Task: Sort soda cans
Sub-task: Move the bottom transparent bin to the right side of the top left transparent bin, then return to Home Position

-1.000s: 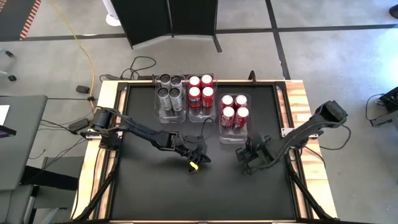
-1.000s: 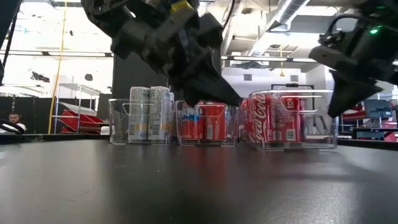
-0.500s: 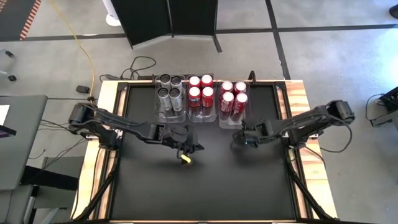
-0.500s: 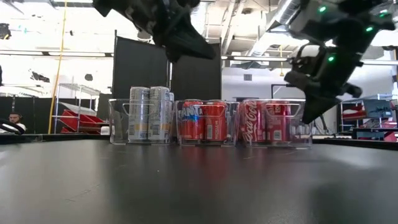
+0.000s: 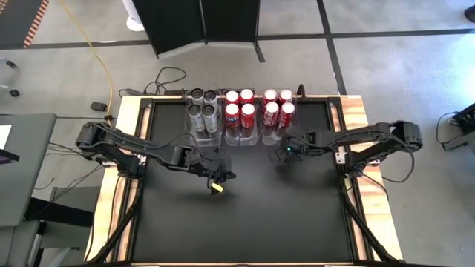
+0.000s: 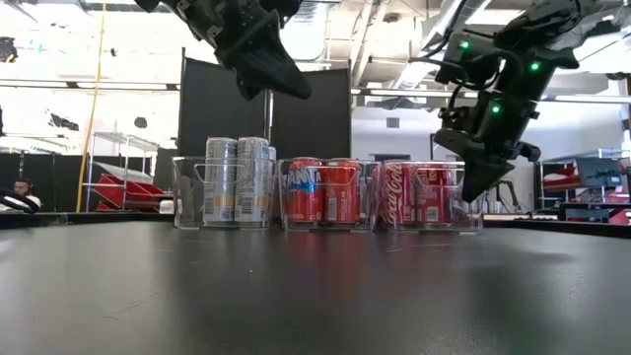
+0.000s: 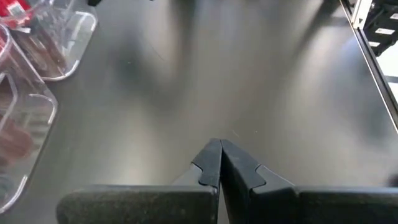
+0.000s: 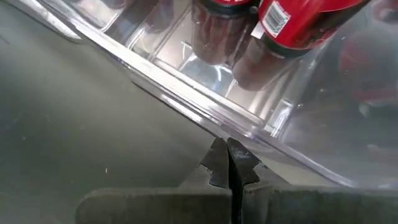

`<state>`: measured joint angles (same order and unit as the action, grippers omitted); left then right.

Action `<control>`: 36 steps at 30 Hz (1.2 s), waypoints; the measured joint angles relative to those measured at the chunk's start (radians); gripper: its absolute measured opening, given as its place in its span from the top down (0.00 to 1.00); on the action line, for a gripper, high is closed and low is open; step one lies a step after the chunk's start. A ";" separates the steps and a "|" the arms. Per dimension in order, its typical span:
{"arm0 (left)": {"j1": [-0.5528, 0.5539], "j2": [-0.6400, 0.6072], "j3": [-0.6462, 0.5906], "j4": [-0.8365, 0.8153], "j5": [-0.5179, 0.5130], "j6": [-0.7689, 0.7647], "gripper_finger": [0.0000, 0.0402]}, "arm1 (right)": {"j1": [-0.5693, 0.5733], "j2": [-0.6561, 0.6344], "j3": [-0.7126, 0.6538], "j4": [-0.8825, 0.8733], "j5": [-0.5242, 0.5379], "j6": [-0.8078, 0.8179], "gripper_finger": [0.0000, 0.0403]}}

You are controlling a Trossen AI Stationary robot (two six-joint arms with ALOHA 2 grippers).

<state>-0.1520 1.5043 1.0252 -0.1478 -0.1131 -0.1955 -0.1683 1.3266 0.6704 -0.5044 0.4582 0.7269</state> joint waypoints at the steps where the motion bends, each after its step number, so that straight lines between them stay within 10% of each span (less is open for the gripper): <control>1: 0.000 0.000 0.000 0.001 0.000 0.000 1.00 | -0.005 0.000 0.000 0.004 -0.016 -0.002 1.00; 19: -0.026 -0.205 0.000 -0.111 -0.090 0.108 1.00 | 0.202 -0.219 0.002 0.097 -0.171 0.095 0.97; 36: -0.044 -0.620 0.000 -0.245 -0.086 0.146 1.00 | 0.253 -0.328 0.003 0.904 -0.067 -0.201 1.00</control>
<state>-0.1959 0.8842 1.0252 -0.3926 -0.1996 -0.0498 0.0849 0.9985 0.6737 0.3994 0.3910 0.5255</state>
